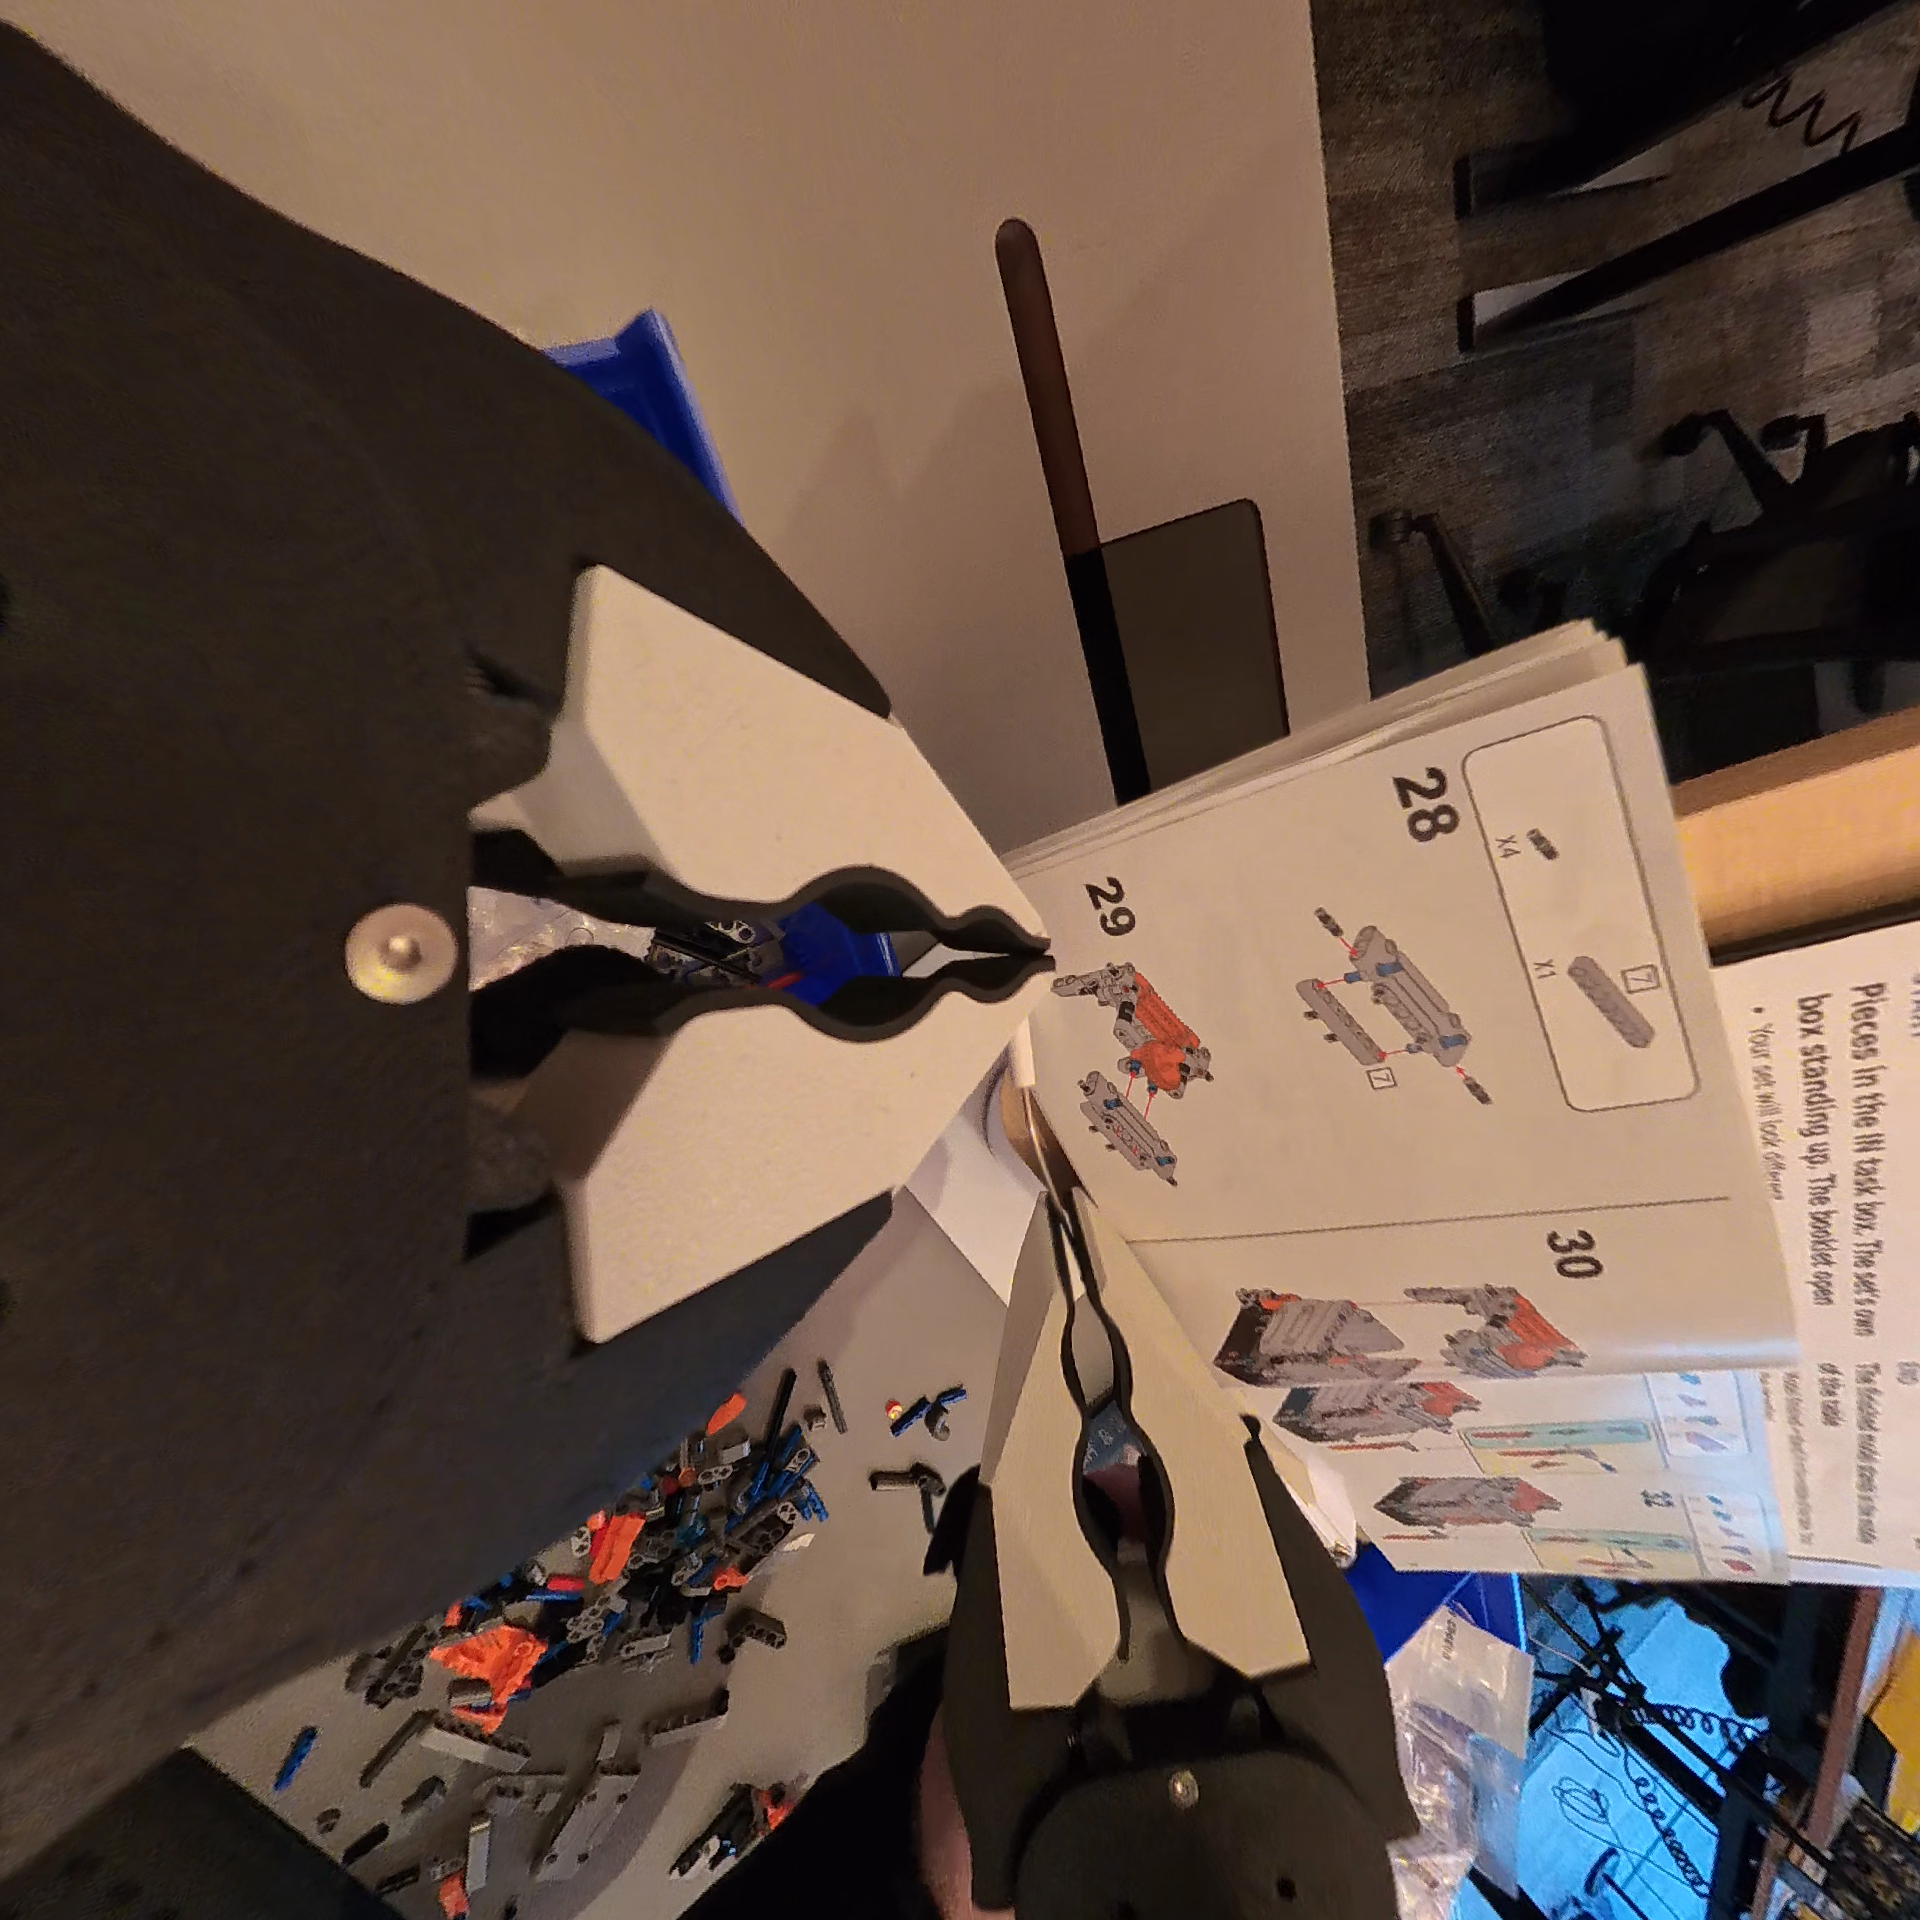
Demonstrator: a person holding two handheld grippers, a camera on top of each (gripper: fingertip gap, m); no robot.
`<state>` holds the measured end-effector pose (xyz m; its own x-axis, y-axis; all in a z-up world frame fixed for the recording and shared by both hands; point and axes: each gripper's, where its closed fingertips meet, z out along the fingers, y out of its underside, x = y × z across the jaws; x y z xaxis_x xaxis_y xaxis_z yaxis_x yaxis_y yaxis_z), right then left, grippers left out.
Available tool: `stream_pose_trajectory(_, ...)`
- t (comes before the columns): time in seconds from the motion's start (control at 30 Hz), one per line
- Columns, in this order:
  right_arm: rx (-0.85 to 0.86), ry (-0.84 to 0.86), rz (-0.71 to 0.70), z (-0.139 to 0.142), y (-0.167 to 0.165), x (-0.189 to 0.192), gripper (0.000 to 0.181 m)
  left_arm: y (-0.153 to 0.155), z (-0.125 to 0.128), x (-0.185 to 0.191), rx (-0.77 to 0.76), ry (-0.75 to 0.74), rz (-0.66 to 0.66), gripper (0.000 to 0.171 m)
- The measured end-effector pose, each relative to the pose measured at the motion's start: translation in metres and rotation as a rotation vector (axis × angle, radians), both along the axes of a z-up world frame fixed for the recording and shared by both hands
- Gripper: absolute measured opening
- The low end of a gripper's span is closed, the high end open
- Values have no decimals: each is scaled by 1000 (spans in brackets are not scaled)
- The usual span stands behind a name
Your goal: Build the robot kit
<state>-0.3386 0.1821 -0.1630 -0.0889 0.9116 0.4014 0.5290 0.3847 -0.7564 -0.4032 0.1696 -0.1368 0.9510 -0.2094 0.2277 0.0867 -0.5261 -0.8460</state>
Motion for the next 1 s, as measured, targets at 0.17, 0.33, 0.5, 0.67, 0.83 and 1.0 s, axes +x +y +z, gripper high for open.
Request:
stream_pose_trajectory(0.17,15,-26,-8,-1,-3,3,9,-8,16,-3,48,-1,8,0)
stream_pose_trajectory(0.33,53,-39,-20,11,-10,14,16,-18,32,-5,96,2,18,0)
stream_pose_trajectory(0.5,111,-38,-40,38,-22,37,18,-29,55,-3,169,21,16,0)
stream_pose_trajectory(0.67,158,-41,-53,61,-43,72,17,-44,80,1,250,26,9,0)
stream_pose_trajectory(0.83,186,-44,-59,74,-72,106,18,-58,101,5,321,42,0,0)
stream_pose_trajectory(1.0,172,-31,-57,71,-103,133,18,-69,113,7,364,49,-6,0)
